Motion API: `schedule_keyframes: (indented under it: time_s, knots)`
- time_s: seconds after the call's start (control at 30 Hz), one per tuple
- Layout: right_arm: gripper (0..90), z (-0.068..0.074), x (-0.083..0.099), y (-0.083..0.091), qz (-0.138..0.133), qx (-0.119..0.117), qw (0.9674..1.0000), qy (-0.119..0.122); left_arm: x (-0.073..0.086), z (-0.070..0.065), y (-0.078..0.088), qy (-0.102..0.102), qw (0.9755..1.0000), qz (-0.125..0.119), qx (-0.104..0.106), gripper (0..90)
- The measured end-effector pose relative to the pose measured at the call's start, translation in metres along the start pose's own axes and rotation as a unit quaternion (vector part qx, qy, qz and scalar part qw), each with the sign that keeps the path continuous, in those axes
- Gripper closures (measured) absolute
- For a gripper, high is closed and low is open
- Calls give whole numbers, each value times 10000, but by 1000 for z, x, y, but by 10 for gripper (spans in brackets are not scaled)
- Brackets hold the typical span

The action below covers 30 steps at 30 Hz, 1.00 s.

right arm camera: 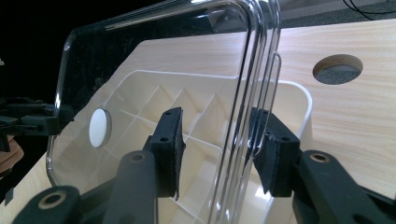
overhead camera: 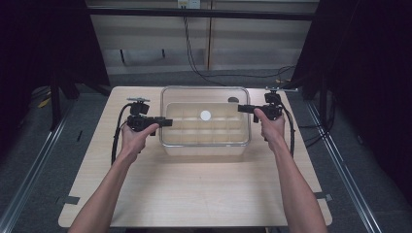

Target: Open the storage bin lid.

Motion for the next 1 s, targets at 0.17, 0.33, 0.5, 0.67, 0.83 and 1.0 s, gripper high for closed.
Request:
schedule_keyframes:
  time_s: [0.17,0.33,0.5,0.67,0.83,1.0]
  knots:
    - [567,6,-2,5,8,122,9999,-11,-1,-2,4,38,10000,-20,33,579]
    - [565,10,-3,8,7,219,9997,-86,-2,-5,6,-6,10000,-3,28,589]
    - [580,13,-4,14,-17,183,9998,-76,-3,-8,9,-54,10000,4,51,603]
    - [595,16,-4,20,-79,166,9998,-120,-4,-12,12,-102,9999,7,40,620]
    - [615,19,-3,27,-149,132,9997,-161,-3,-15,16,-149,9999,-12,40,635]
    - [631,22,-2,34,-233,68,9995,-178,-3,-18,19,-152,9998,-69,61,647]
Point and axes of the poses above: each handheld gripper's, and its own axes: y roughly backward along the jaws, x roughly out of its underside, z roughly to its left, the point moved 3 cm from there along -y, roughly forward along the jaws, and after that the axes turned 11 degrees about x, right-handed, at the moved point
